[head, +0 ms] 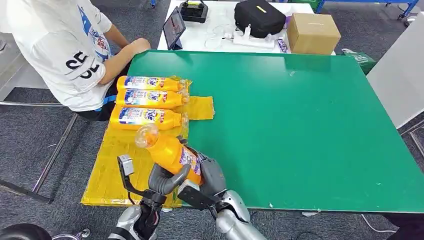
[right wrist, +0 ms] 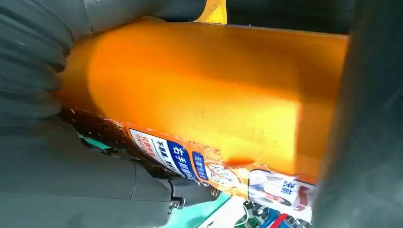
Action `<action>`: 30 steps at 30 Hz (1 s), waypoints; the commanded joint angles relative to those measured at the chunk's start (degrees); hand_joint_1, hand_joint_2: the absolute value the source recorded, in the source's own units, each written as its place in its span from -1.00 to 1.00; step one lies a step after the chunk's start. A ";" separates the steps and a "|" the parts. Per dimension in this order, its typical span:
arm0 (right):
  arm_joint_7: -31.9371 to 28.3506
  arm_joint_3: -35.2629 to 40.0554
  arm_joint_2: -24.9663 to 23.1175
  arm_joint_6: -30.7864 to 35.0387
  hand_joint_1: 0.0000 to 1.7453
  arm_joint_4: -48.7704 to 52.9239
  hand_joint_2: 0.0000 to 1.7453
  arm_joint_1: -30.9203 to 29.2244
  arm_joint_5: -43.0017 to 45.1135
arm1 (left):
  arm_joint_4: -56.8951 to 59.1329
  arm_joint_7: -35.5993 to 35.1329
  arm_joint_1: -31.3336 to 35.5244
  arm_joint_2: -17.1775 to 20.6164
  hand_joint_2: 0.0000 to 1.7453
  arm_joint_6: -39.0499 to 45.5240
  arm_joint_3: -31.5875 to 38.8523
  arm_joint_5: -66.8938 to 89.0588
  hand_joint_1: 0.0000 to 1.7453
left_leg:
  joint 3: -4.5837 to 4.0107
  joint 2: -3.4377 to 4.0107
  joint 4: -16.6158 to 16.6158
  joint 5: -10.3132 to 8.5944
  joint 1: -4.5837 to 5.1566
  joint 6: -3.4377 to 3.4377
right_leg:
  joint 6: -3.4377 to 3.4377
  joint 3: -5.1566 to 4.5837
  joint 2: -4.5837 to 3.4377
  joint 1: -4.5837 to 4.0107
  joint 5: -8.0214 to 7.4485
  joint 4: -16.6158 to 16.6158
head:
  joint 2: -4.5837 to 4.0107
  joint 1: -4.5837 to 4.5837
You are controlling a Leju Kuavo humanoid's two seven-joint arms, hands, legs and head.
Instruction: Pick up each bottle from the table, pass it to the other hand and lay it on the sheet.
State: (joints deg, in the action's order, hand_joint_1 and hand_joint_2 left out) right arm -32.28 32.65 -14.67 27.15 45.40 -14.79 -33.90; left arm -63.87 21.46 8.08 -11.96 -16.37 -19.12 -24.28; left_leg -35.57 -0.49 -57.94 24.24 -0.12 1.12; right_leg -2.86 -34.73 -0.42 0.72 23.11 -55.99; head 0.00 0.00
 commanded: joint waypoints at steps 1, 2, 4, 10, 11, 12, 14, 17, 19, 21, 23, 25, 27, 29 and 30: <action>0.00 4.83 -0.22 -0.51 1.00 -5.91 1.00 -1.12 -0.64 | 2.38 -0.92 2.74 -0.25 1.00 -2.54 -3.27 -1.00 1.00 | 0.20 -0.06 0.00 0.08 -0.06 -0.04 | 0.08 0.23 0.12 -0.07 0.09 0.03 | 0.00 -0.02; 0.00 4.83 -0.22 -0.51 1.00 -5.91 1.00 -1.12 -0.64 | 2.38 -0.92 2.74 -0.25 1.00 -2.54 -3.27 -1.00 1.00 | 0.14 -0.06 0.02 0.05 -0.03 -0.03 | 0.06 0.17 0.11 -0.04 0.07 0.03 | 0.00 -0.02; -0.04 4.72 -0.14 -0.53 1.00 -5.74 1.00 -1.05 -0.57 | 2.03 -0.80 2.62 -0.34 1.00 -2.35 -3.18 -1.25 1.00 | 0.18 -0.08 0.00 0.07 -0.05 -0.04 | 0.07 0.22 0.14 -0.07 0.09 0.03 | 0.00 -0.02; -0.77 2.47 0.59 -2.26 -1.00 -2.89 -1.00 -0.07 2.33 | -0.98 0.88 2.14 -0.13 1.00 0.35 -2.15 -0.35 1.00 | 0.13 -0.10 -0.01 0.06 -0.08 -0.05 | 0.08 0.19 0.16 -0.09 0.08 0.04 | 0.00 -0.04; -1.66 1.02 1.38 -5.58 -1.00 0.46 -1.00 0.68 5.56 | -3.11 4.00 2.44 0.17 1.00 5.82 -1.42 4.77 1.00 | 0.26 -0.12 -0.03 0.13 -0.09 -0.06 | 0.11 0.32 0.20 -0.11 0.15 0.02 | 0.00 -0.02; -1.86 0.46 2.18 -7.14 -1.00 3.29 -1.00 1.34 6.67 | -4.36 4.20 2.54 0.26 1.00 6.75 -0.86 5.67 1.00 | 0.11 -0.10 -0.02 0.06 -0.05 -0.04 | 0.07 0.15 0.16 -0.06 0.09 0.00 | 0.00 0.00; -2.71 -1.36 4.07 -12.77 -1.00 11.46 -1.00 3.37 11.44 | -7.45 6.60 2.84 0.64 1.00 12.15 0.71 10.75 1.00 | 0.05 -0.15 -0.07 0.06 -0.08 -0.04 | 0.07 0.13 0.20 -0.09 0.09 -0.02 | 0.00 -0.04; -3.55 -3.09 5.56 -17.60 -1.00 19.92 -1.00 5.46 15.53 | -9.57 7.98 3.35 0.57 1.00 17.08 3.57 14.56 1.00 | -0.06 -0.12 -0.06 0.01 -0.05 -0.03 | 0.06 -0.02 0.22 -0.06 0.04 -0.03 | 0.00 -0.07; -3.46 -4.50 6.62 -19.61 -1.00 25.27 -1.00 6.74 17.21 | -10.25 9.39 3.93 0.93 1.00 20.07 5.62 16.99 1.00 | -0.01 -0.10 -0.06 0.04 -0.05 -0.04 | 0.07 0.04 0.18 -0.07 0.06 -0.03 | 0.00 -0.04; -3.27 -5.26 7.03 -20.42 -1.00 28.09 -1.00 7.53 17.80 | -10.88 9.99 4.15 1.08 1.00 21.21 6.87 18.00 1.00 | 0.04 -0.10 -0.07 0.06 -0.06 -0.04 | 0.08 0.10 0.18 -0.07 0.07 -0.03 | 0.00 -0.04; -4.02 -6.46 6.96 -20.22 -1.00 31.18 -1.00 8.54 18.35 | -12.08 11.36 4.19 1.04 1.00 24.89 8.48 21.26 1.00 | 0.11 0.00 -0.08 0.11 -0.07 -0.05 | 0.10 0.15 0.10 -0.09 0.09 -0.04 | 0.00 -0.02; -6.78 -9.49 5.80 -16.49 -1.00 35.43 -1.00 10.40 19.87 | -13.88 13.00 3.95 1.33 1.00 29.39 10.02 24.74 1.00 | 0.12 -0.01 -0.05 0.09 -0.05 -0.06 | 0.10 0.14 0.12 -0.07 0.08 -0.03 | 0.00 -0.02; -6.38 -10.82 6.15 -14.96 -1.00 39.99 -1.00 11.66 20.53 | -16.05 12.42 3.42 2.28 1.00 30.05 10.62 25.67 1.00 | 0.00 -0.09 -0.04 0.05 -0.02 -0.05 | 0.08 0.02 0.16 -0.03 0.08 -0.05 | 0.00 -0.02; -7.72 -14.50 4.10 -9.54 -1.00 45.26 -1.00 13.05 22.52 | -16.77 12.44 3.30 3.88 1.00 34.05 9.98 33.72 1.00 | 0.20 -0.03 -0.11 0.18 -0.09 -0.07 | 0.13 0.24 0.11 -0.11 0.16 -0.07 | 0.00 -0.04; -7.72 -14.97 4.57 -8.67 -1.00 46.99 -1.00 13.38 24.05 | -17.10 12.19 3.17 4.09 1.00 35.16 9.98 35.74 1.00 | 0.23 0.06 -0.13 0.22 -0.07 -0.08 | 0.14 0.23 0.04 -0.10 0.19 -0.11 | 0.00 -0.04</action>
State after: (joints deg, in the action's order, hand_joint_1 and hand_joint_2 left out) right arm -38.82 26.95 -10.21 11.04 73.82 -6.08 -14.25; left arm -76.50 34.05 10.00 -11.50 12.22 -12.24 -0.04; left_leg -35.63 -0.46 -57.95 24.23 -0.12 1.11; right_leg -2.86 -34.79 -0.42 0.72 23.09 -56.00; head 0.00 -0.04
